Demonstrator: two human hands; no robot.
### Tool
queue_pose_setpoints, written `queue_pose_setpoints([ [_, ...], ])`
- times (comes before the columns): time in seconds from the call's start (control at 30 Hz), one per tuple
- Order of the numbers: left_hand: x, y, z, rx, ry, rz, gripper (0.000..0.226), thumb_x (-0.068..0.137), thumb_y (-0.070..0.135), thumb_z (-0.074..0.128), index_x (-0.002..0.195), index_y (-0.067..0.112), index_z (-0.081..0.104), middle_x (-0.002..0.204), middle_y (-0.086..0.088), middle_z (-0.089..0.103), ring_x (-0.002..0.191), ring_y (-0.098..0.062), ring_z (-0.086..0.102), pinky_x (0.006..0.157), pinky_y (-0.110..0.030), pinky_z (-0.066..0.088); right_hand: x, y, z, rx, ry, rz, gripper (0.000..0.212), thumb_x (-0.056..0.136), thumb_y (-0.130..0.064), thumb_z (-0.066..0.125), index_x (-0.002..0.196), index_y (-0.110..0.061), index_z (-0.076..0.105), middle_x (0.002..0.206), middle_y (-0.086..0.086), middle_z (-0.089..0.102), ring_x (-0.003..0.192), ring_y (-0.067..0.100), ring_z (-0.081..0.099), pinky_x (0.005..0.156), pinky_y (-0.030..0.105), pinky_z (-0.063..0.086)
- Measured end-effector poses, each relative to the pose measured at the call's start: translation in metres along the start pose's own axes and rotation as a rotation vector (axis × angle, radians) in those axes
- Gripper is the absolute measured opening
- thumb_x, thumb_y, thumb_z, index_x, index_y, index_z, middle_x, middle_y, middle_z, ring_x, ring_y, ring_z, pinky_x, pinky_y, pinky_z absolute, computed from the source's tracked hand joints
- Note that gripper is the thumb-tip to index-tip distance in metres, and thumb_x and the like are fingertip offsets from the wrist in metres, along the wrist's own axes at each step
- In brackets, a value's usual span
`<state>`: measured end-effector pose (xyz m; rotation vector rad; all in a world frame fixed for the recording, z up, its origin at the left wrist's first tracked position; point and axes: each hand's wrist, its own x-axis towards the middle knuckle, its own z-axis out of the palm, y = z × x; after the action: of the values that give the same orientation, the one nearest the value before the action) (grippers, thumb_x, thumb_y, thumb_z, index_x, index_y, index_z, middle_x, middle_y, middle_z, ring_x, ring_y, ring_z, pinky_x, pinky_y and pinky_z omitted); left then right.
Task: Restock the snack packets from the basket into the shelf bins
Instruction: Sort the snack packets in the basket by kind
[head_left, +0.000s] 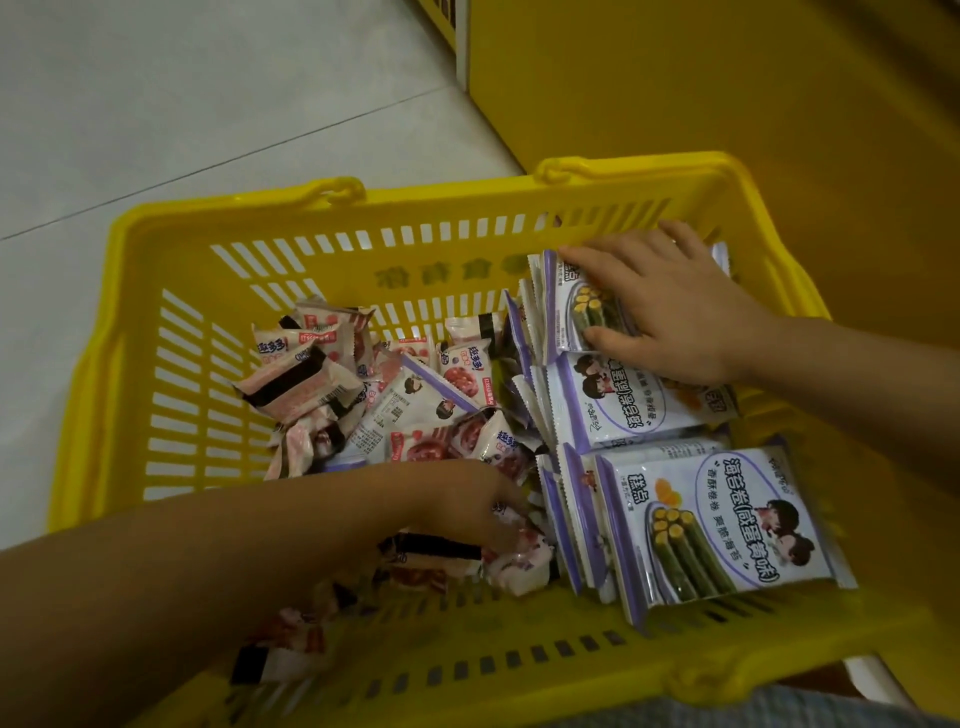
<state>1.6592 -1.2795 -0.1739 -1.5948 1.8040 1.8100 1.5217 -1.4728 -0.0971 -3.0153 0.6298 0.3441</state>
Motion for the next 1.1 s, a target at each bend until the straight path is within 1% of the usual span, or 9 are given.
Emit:
queue_pose_setpoints([
  [0.13, -0.007, -0.006, 0.004, 0.028, -0.112, 0.01, 0.066, 0.088, 0.057, 0.055, 0.145, 0.029, 0.038, 0.154, 0.003, 0.032, 0.139, -0.019, 0.032, 0.115, -0.045, 0.028, 0.001, -0.005, -0.002, -0.013, 0.066, -0.025, 0.073, 0.084, -0.054, 0.034, 0.151, -0.029, 0.019, 0.156, 0.009, 0.023, 0.145, 0.028, 0.015, 0.116, 0.059, 0.0],
  [0.27, -0.006, -0.004, 0.006, 0.177, -0.181, -0.076, 0.081, 0.08, 0.069, 0.056, 0.148, 0.041, 0.022, 0.157, 0.004, 0.016, 0.143, -0.028, 0.019, 0.115, -0.052, 0.021, 0.003, -0.015, -0.006, -0.02, 0.144, -0.147, 0.061, 0.085, -0.028, 0.051, 0.145, -0.031, 0.038, 0.153, 0.015, 0.029, 0.143, 0.034, 0.021, 0.114, 0.061, 0.0],
  [0.43, 0.002, 0.003, 0.002, 0.161, -0.186, -0.087, 0.073, 0.083, 0.059, 0.061, 0.143, 0.024, 0.036, 0.146, -0.002, 0.038, 0.13, -0.026, 0.041, 0.106, -0.042, 0.037, 0.003, -0.029, -0.004, -0.034, 0.15, -0.258, 0.041, 0.088, -0.024, 0.05, 0.129, -0.026, 0.059, 0.148, 0.015, 0.041, 0.139, 0.034, 0.032, 0.114, 0.064, 0.006],
  [0.6, -0.003, -0.001, -0.004, 0.125, -0.189, -0.123, 0.051, 0.078, 0.049, 0.073, 0.116, 0.025, 0.047, 0.114, 0.0, 0.053, 0.102, -0.022, 0.052, 0.091, -0.04, 0.046, -0.001, -0.027, -0.002, -0.012, 0.14, -0.246, 0.034, 0.089, -0.026, 0.05, 0.118, -0.021, 0.067, 0.139, 0.014, 0.05, 0.136, 0.035, 0.037, 0.113, 0.063, 0.013],
  [0.67, -0.013, -0.005, -0.007, 0.148, -0.131, -0.083, 0.046, 0.077, 0.047, 0.074, 0.107, 0.024, 0.048, 0.101, 0.002, 0.054, 0.092, -0.02, 0.053, 0.083, -0.038, 0.048, -0.003, -0.025, -0.001, 0.012, 0.135, -0.238, 0.034, 0.089, -0.027, 0.049, 0.119, -0.021, 0.066, 0.14, 0.013, 0.049, 0.137, 0.034, 0.035, 0.113, 0.06, 0.016],
  [0.77, -0.035, -0.011, -0.018, 0.167, -0.002, -0.028, 0.041, 0.078, 0.045, 0.074, 0.104, 0.029, 0.046, 0.1, 0.005, 0.053, 0.088, -0.015, 0.053, 0.074, -0.031, 0.045, -0.005, -0.023, -0.001, 0.015, 0.123, -0.239, 0.032, 0.09, -0.027, 0.057, 0.122, -0.022, 0.064, 0.142, 0.012, 0.047, 0.138, 0.033, 0.033, 0.114, 0.058, 0.018],
  [0.83, -0.053, -0.016, -0.03, 0.079, 0.087, 0.004, 0.037, 0.079, 0.042, 0.074, 0.1, 0.033, 0.045, 0.1, 0.007, 0.053, 0.086, -0.011, 0.056, 0.071, -0.027, 0.048, -0.005, -0.023, -0.002, 0.015, 0.113, -0.229, 0.033, 0.09, -0.027, 0.057, 0.122, -0.023, 0.064, 0.143, 0.011, 0.047, 0.139, 0.032, 0.032, 0.115, 0.057, 0.017],
  [0.97, -0.094, -0.025, -0.05, -0.149, 0.303, 0.026, 0.034, 0.077, 0.036, 0.077, 0.095, 0.032, 0.047, 0.084, 0.013, 0.065, 0.065, -0.001, 0.063, 0.054, -0.015, 0.046, -0.005, -0.028, -0.006, 0.031, 0.107, -0.203, 0.036, 0.09, -0.031, 0.05, 0.122, -0.023, 0.064, 0.143, 0.011, 0.047, 0.14, 0.031, 0.031, 0.116, 0.057, 0.013],
  [1.1, -0.129, -0.032, -0.061, -0.227, 0.613, 0.026, 0.034, 0.067, 0.04, 0.079, 0.084, 0.038, 0.05, 0.086, 0.016, 0.065, 0.072, -0.001, 0.067, 0.052, -0.016, 0.05, 0.002, -0.039, -0.014, 0.052, 0.143, -0.213, 0.033, 0.088, -0.026, 0.06, 0.12, -0.022, 0.065, 0.14, 0.011, 0.05, 0.139, 0.031, 0.034, 0.116, 0.057, 0.012],
])
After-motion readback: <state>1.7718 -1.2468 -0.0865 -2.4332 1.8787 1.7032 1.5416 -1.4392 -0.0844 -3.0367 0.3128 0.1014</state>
